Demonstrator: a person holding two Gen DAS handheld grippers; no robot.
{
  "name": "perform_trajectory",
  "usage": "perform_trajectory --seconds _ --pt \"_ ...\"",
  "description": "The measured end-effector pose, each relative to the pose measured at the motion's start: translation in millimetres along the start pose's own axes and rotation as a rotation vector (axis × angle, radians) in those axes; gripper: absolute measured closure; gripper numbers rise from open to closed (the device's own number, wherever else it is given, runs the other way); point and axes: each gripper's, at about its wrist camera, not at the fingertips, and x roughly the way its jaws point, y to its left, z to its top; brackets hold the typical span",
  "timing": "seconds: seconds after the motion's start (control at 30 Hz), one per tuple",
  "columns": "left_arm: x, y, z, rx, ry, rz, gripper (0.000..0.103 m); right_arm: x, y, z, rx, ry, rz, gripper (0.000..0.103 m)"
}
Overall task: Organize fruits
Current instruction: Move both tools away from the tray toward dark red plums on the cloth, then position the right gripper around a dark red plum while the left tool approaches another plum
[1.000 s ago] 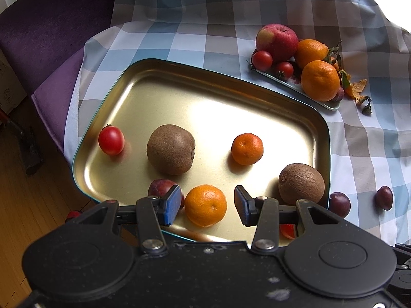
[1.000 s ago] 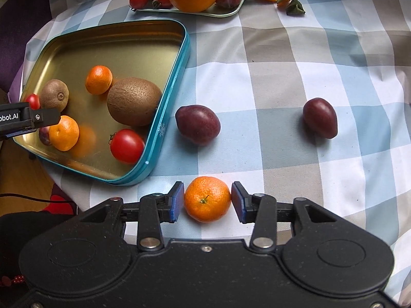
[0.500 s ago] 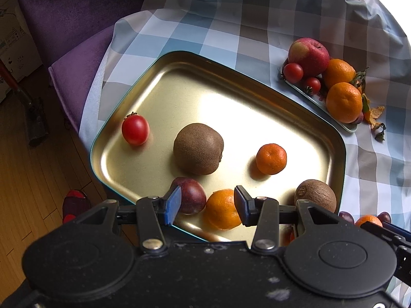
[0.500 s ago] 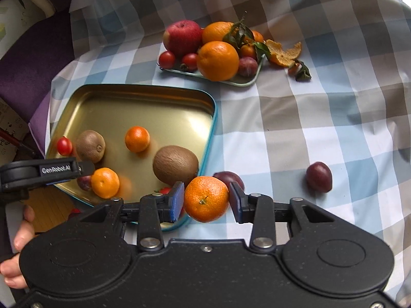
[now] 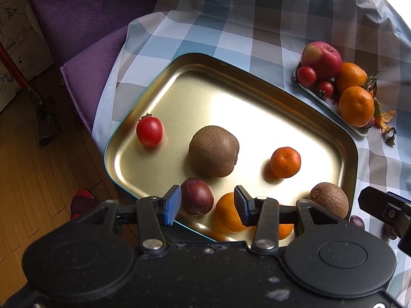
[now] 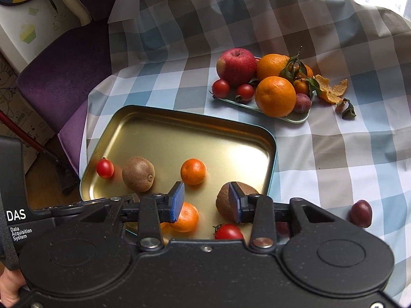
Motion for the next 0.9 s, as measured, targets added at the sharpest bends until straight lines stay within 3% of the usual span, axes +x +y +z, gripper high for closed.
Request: perform_trajectory --seconds 0.57,0.9 --pt "-5 -40 -13 0.143 -0.042 -0.024 0.057 7 -131 -11 0.332 0.040 -0.284 0.056" --pt "-13 -100 -33 0.316 -0.090 -0.065 0.057 12 -179 -28 0.442 0.040 -0.315 0.056"
